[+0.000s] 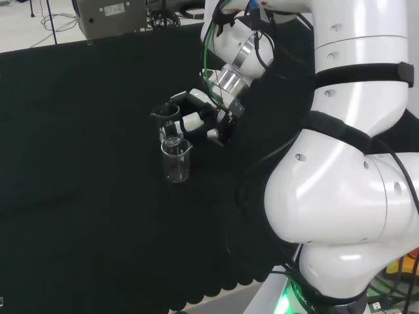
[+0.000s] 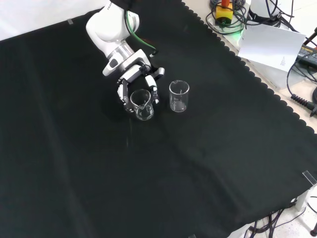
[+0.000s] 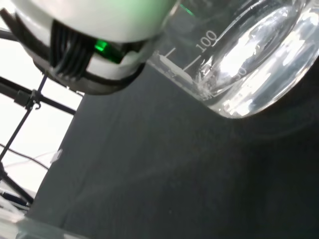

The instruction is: Pick up the beaker on the right.

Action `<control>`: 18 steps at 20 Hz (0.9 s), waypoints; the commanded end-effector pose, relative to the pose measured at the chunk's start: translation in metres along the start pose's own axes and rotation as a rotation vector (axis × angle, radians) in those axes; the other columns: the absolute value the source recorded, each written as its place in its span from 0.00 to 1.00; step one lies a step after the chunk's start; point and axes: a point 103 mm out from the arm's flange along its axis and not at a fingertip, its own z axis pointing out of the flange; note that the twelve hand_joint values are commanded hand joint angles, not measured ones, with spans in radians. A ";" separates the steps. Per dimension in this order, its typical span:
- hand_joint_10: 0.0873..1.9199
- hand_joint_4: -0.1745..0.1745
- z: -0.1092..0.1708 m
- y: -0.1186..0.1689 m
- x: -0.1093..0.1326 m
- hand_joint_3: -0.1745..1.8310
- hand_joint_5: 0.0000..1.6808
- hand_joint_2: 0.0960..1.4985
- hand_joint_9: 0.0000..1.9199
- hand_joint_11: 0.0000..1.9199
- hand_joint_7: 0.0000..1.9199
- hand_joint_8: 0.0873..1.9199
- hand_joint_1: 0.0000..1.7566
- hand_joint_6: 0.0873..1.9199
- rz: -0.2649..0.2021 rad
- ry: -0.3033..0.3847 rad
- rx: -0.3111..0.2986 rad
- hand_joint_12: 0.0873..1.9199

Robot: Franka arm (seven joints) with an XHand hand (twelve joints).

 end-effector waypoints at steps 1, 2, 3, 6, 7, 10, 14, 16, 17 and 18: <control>0.14 0.02 -0.030 -0.011 0.024 0.33 0.76 0.45 0.83 0.67 0.70 0.23 0.75 0.26 -0.006 -0.118 -0.218 0.34; 0.14 0.01 -0.039 -0.012 0.026 0.33 0.77 0.45 0.84 0.67 0.70 0.23 0.75 0.25 -0.014 -0.137 -0.226 0.34; 0.14 0.00 -0.047 -0.012 0.028 0.34 0.77 0.44 0.84 0.67 0.71 0.23 0.75 0.25 -0.017 -0.153 -0.234 0.34; 0.13 0.00 -0.072 -0.015 0.031 0.35 0.78 0.43 0.85 0.68 0.71 0.22 0.75 0.25 -0.013 -0.183 -0.255 0.34; 0.13 0.00 -0.079 -0.016 0.032 0.36 0.78 0.42 0.85 0.68 0.71 0.23 0.75 0.25 -0.010 -0.196 -0.259 0.34; 0.15 0.00 -0.098 -0.023 0.035 0.41 0.76 0.39 0.87 0.69 0.70 0.28 0.75 0.30 0.008 -0.230 -0.258 0.34; 0.19 0.00 -0.124 -0.035 0.042 0.47 0.73 0.36 0.87 0.68 0.67 0.36 0.75 0.37 0.015 -0.283 -0.232 0.36; 0.20 0.00 -0.135 -0.045 0.046 0.48 0.72 0.36 0.87 0.68 0.66 0.37 0.75 0.39 0.016 -0.310 -0.206 0.37; 0.21 0.00 -0.141 -0.050 0.049 0.48 0.72 0.36 0.87 0.68 0.66 0.38 0.75 0.39 0.018 -0.324 -0.196 0.37; 0.21 0.00 -0.145 -0.056 0.051 0.48 0.72 0.36 0.87 0.68 0.66 0.38 0.75 0.39 0.020 -0.336 -0.184 0.37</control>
